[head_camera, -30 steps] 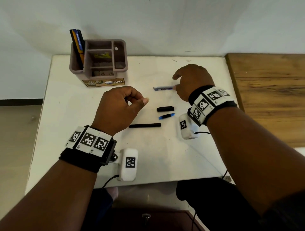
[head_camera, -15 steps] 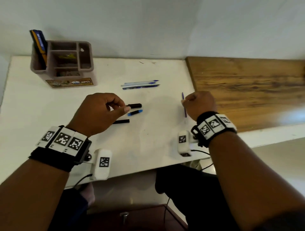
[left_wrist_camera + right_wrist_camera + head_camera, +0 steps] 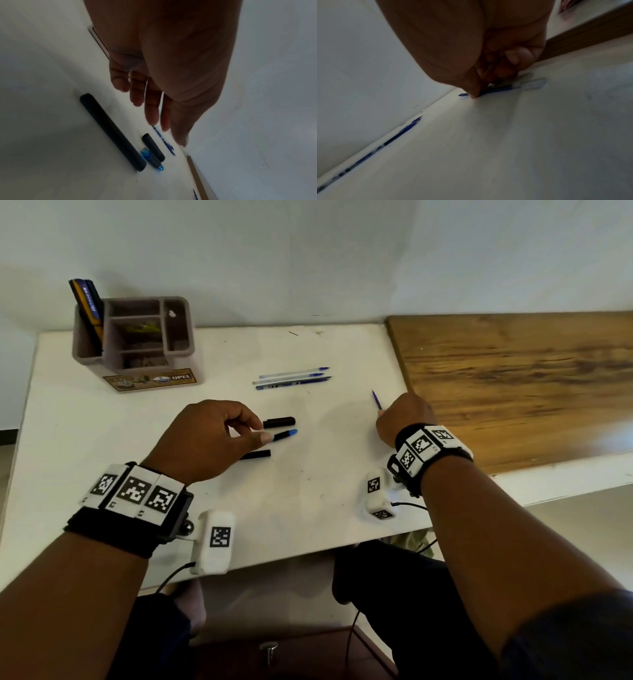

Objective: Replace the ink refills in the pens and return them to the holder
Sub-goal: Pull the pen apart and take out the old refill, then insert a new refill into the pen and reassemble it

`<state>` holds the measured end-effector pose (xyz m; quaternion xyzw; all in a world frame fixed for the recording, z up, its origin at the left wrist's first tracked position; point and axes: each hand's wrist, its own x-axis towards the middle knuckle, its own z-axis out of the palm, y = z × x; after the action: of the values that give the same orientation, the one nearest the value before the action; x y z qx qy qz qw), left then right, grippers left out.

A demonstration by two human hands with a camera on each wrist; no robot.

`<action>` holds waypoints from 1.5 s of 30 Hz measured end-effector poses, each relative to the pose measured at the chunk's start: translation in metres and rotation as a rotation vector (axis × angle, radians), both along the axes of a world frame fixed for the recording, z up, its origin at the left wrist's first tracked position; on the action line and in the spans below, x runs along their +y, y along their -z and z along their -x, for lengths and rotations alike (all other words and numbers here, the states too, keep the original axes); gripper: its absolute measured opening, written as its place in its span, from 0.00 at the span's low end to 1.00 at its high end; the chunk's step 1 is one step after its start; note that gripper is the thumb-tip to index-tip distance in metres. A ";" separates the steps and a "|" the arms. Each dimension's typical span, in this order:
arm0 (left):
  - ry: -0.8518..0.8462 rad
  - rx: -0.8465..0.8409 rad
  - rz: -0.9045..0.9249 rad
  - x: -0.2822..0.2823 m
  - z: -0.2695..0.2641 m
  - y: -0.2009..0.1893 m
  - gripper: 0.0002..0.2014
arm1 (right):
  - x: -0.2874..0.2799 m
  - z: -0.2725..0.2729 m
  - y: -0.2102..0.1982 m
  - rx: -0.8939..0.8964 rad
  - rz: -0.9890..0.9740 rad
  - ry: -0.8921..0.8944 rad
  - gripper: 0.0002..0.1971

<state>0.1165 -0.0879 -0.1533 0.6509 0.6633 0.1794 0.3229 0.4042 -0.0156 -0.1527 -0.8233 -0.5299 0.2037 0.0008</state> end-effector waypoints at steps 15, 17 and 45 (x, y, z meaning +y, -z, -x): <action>0.101 0.154 0.100 -0.011 0.004 0.012 0.25 | -0.094 0.089 -0.019 1.075 -0.227 0.310 0.13; 0.107 0.154 0.088 -0.010 0.005 0.015 0.25 | -0.083 0.102 -0.017 1.065 -0.241 0.212 0.26; -0.034 -0.250 -0.072 -0.003 0.006 0.016 0.05 | -0.049 0.096 -0.005 1.048 -0.475 0.277 0.22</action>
<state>0.1110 -0.0910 -0.1696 0.6233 0.6220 0.2882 0.3762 0.3081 -0.0651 -0.1477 -0.6517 -0.3775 0.4571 0.4731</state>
